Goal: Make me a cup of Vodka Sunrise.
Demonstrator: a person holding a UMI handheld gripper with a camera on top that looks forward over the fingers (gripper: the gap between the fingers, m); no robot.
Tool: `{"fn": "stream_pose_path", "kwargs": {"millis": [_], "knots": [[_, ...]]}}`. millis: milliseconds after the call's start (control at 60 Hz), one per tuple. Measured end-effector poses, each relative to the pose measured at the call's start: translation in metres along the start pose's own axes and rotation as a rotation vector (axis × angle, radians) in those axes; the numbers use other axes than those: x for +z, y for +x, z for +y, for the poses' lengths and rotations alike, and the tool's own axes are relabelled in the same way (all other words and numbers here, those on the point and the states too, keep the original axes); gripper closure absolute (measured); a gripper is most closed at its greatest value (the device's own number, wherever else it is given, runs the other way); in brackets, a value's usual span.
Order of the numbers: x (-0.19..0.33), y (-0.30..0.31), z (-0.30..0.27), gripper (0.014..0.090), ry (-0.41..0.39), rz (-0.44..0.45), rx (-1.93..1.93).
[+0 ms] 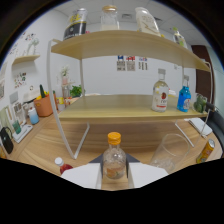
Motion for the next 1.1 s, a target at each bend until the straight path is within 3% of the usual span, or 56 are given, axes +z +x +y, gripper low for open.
{"fn": "stream_pose_path", "kwargs": {"millis": [350, 717, 750, 767, 783, 917, 1100], "knots": [[0.033, -0.005, 0.056, 0.07, -0.133, 0.014, 0.018], [0.018, -0.008, 0.068, 0.0674, -0.163, -0.004, -0.027], [0.015, -0.008, 0.069, 0.0604, -0.165, -0.008, -0.032], [0.013, -0.007, 0.068, 0.0527, -0.165, -0.007, -0.035], [0.011, -0.006, 0.067, 0.053, -0.166, -0.007, -0.038], [-0.015, -0.01, 0.042, 0.0215, -0.143, -0.045, -0.023], [-0.072, 0.002, -0.012, 0.0188, -0.039, -0.057, -0.02]]}}
